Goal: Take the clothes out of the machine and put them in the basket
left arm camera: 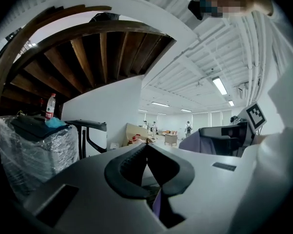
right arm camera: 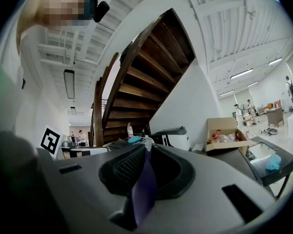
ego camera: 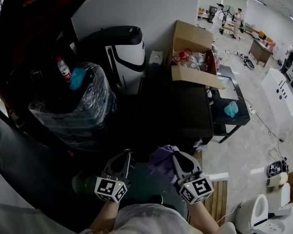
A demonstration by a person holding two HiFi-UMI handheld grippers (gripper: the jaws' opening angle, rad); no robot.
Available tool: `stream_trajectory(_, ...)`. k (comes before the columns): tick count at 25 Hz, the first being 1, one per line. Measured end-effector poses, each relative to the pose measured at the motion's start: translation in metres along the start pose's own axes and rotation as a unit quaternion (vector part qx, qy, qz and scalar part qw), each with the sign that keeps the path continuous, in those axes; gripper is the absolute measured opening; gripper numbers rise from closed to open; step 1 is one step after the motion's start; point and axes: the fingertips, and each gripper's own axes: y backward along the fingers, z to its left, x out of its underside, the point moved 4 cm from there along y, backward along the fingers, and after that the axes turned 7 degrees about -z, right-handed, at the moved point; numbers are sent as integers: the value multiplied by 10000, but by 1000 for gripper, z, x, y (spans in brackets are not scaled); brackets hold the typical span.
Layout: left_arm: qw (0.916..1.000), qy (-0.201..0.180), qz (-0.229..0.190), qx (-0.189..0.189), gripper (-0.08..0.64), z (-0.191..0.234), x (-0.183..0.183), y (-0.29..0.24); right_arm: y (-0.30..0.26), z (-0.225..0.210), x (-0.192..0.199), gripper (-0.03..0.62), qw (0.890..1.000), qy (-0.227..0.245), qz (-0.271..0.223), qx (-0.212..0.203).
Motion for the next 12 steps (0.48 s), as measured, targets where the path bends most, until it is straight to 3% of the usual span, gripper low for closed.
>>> stream_trajectory(5,9991,92,-140,-389,21,34,0,31,-29,35,3,48,9990,76,61,-427)
stream_trajectory(12,9939,101,-257,-1066,21,111,-10,101,-87,106,14,48,9955,47,88,-944)
